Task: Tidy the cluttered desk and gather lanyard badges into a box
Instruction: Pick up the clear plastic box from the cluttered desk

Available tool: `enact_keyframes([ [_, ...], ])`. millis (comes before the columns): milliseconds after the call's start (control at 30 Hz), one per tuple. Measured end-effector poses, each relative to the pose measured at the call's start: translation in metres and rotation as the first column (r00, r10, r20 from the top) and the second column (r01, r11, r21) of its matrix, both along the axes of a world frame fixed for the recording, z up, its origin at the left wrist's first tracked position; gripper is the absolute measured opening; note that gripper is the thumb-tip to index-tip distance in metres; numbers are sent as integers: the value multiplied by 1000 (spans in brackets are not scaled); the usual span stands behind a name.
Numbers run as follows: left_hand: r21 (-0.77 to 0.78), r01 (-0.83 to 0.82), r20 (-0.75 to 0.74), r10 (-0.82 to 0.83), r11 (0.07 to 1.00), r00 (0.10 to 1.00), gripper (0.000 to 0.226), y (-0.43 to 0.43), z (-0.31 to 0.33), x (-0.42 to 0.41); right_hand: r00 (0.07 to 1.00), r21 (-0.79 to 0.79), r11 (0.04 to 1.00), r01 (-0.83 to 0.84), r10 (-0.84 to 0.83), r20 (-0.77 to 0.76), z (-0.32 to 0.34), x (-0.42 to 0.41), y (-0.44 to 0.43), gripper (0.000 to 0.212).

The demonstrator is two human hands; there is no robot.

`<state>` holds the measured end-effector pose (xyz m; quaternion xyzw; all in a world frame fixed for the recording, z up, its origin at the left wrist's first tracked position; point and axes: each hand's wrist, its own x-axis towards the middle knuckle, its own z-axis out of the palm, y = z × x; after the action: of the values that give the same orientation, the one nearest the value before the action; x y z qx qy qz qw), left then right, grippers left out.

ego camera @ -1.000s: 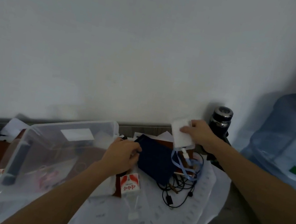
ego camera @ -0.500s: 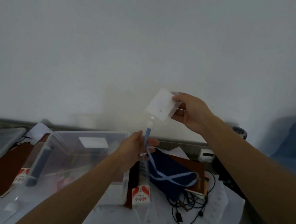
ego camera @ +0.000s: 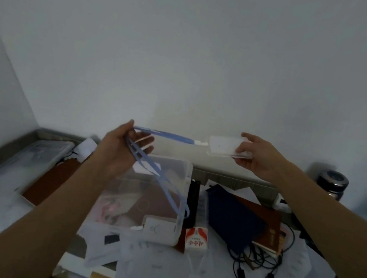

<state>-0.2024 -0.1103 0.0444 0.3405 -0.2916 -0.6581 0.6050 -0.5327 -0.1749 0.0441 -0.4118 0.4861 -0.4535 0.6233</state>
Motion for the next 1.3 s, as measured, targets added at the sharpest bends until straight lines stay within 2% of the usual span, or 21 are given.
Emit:
enact_keyframes([
  [100, -47, -87, -82, 83, 995, 993, 44, 7, 12, 37, 981, -17, 984, -176, 174, -87, -4, 28, 3, 57],
  [167, -48, -127, -126, 121, 991, 985, 33, 13, 12, 54, 956, -9, 965, -261, 257, -144, -4, 47, 8, 48],
  [233, -20, -167, -115, 164, 986, 980, 33, 14, 5, 70, 922, -28, 952, -304, 287, -260, -7, 67, 13, 33],
  [333, 46, -207, 36, 205, 977, 978, 31, 10, -17, 86, 842, -106, 938, -330, 242, -482, -13, 97, 19, 14],
  [400, 39, -248, 266, 229, 968, 936, 23, 4, -35, 88, 746, -140, 909, -392, 224, -628, -18, 111, 23, 11],
  [500, 31, -239, 624, 168, 971, 763, 25, -4, -63, 95, 519, -89, 827, -556, 262, -814, -29, 138, 27, 4],
  [633, 39, -69, 887, -3, 997, 462, 24, -11, -92, 103, 93, 102, 714, -693, 229, -969, -53, 173, 28, 15],
  [733, 78, 121, 988, -93, 990, 126, 21, -11, -112, 102, -113, 222, 682, -697, 201, -973, -79, 188, 29, 18],
  [833, 153, 273, 975, -100, 950, -199, 13, -18, -136, 104, -270, 311, 689, -654, 171, -948, -107, 197, 32, 20],
  [867, 198, 296, 954, -114, 934, -278, 11, -18, -143, 103, -321, 336, 692, -639, 158, -934, -115, 198, 33, 21],
  [967, 352, 334, 867, -170, 874, -468, 10, -20, -159, 102, -425, 382, 711, -590, 129, -896, -138, 199, 33, 24],
  [1033, 438, 336, 811, -205, 834, -548, 5, -26, -169, 101, -461, 392, 728, -562, 118, -880, -147, 202, 32, 24],
  [1133, 596, 338, 717, -293, 728, -632, 24, -29, -179, 100, -465, 387, 749, -537, 119, -877, -152, 206, 31, 23],
  [1233, 461, 372, 758, -140, 806, -637, 6, -27, -186, 103, -460, 385, 756, -530, 125, -879, -157, 208, 32, 23],
  [1300, 438, 397, 739, -72, 806, -670, 10, -24, -183, 104, -468, 388, 755, -529, 122, -875, -158, 209, 33, 23],
])
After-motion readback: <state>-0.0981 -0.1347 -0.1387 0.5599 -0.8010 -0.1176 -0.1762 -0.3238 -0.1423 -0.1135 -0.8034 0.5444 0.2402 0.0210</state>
